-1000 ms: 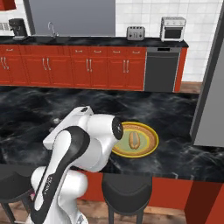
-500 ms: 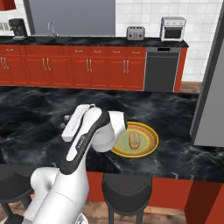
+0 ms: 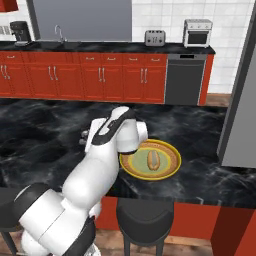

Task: Move the hot dog bun to the plate on the dining table and place the condiment next to that plate. Then navigate to the fridge and take the sausage and place it on the plate as well.

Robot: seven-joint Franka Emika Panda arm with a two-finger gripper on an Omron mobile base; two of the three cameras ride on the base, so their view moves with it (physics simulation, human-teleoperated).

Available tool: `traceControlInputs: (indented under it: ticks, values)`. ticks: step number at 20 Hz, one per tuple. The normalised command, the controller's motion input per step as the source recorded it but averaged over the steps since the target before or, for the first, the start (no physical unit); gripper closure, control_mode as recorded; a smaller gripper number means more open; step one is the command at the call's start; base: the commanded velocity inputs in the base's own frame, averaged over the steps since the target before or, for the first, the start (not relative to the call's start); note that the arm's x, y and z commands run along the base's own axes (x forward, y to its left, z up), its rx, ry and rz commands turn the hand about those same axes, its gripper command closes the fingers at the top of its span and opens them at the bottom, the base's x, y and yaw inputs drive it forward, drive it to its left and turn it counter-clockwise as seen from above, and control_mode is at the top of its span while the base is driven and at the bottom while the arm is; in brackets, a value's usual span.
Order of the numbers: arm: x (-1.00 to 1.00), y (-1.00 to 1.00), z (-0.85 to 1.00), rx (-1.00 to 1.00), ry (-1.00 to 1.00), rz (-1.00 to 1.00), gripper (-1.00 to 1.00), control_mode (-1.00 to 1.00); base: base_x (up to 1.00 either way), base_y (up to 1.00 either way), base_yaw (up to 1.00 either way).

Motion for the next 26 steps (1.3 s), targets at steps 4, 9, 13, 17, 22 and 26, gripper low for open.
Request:
traceControlInputs:
  ticks: [4, 9, 13, 17, 22, 26]
  values:
    - [0.48, 0.00, -0.35, 0.00, 0.02, 0.08, 1.00, -1.00, 0.00, 0.00, 0.00]
    - [0.45, 0.00, -0.30, 0.00, 0.05, 0.06, 1.00, -1.00, 0.00, 0.00, 0.00]
    - [0.34, 0.00, -0.26, 0.00, 0.02, 0.05, 1.00, -1.00, 0.00, 0.00, 0.00]
    - [0.29, 0.00, -0.25, 0.00, 0.00, 0.03, 1.00, -1.00, 0.00, 0.00, 0.00]
    - [0.26, 0.00, -0.26, 0.00, 0.00, 0.03, 1.00, -1.00, 0.00, 0.00, 0.00]
    - [0.15, 0.06, -0.18, 0.00, 0.00, 0.01, 1.00, -1.00, 0.00, 0.00, 0.00]
